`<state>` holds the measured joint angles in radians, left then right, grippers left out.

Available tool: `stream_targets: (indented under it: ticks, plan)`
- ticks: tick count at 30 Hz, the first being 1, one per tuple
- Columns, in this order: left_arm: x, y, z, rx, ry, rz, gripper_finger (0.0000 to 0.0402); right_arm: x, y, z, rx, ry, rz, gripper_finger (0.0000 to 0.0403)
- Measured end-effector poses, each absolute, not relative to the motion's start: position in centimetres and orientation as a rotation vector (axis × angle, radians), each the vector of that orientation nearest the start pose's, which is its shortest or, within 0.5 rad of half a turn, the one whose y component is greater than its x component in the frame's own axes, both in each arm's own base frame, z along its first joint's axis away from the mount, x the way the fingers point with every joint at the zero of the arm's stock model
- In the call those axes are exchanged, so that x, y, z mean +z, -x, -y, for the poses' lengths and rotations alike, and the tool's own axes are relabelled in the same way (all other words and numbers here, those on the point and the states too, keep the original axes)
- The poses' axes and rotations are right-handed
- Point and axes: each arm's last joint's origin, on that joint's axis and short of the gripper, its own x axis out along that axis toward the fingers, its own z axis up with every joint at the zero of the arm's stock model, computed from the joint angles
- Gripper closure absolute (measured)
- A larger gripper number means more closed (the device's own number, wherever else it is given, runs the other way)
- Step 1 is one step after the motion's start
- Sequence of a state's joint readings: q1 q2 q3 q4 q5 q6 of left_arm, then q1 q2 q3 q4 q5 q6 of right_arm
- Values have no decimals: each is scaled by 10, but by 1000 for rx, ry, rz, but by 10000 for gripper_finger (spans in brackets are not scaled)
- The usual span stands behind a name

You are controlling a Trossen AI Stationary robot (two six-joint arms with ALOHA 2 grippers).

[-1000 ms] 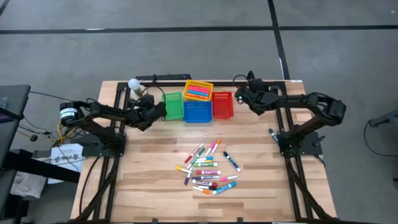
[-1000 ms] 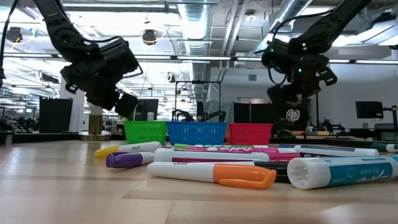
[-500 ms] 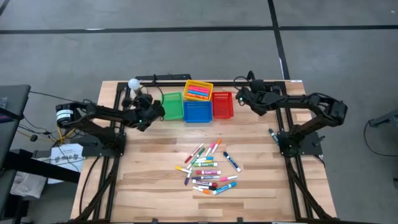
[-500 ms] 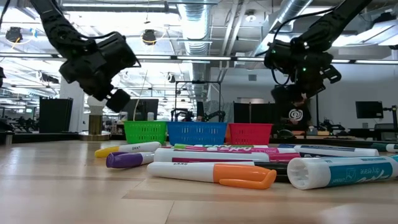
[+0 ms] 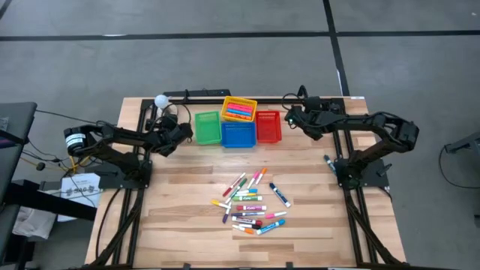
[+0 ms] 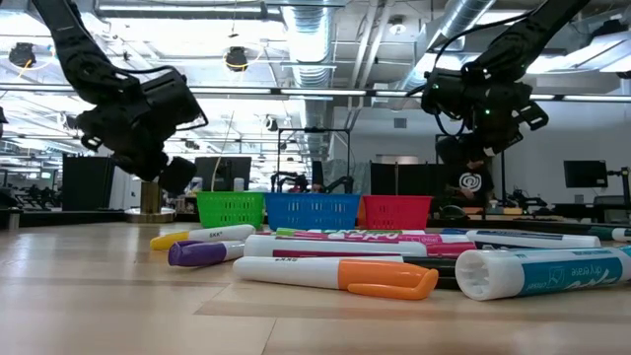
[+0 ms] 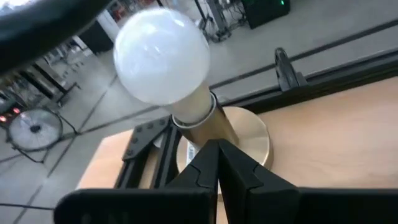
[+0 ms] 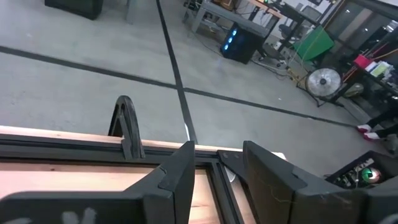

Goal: Pick & Place Markers
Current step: Adjust the colored bins on the table

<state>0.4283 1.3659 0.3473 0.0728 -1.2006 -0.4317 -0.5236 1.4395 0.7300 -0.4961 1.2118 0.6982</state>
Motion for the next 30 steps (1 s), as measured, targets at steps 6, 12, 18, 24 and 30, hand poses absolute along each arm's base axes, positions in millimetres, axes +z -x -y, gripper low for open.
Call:
stream_targets:
  ticks: [6, 12, 18, 24, 30]
  plan:
    - [122, -164, -108, 1631, -31, -609, 396, 178, -193, 142, -1820, -12, -665, 278]
    - [123, -166, -108, 1618, -7, -580, 396, 178, -193, 142, -1820, -13, -664, 278]
    - [123, -167, -109, 1609, -1, -581, 396, 178, -193, 142, -1820, -14, -663, 278]
    - [112, -169, -110, 1613, 0, -605, 396, 178, -195, 140, -1809, -10, -661, 278]
    - [102, -173, -112, 1618, 13, -594, 396, 178, -198, 136, -1792, 2, -656, 278]
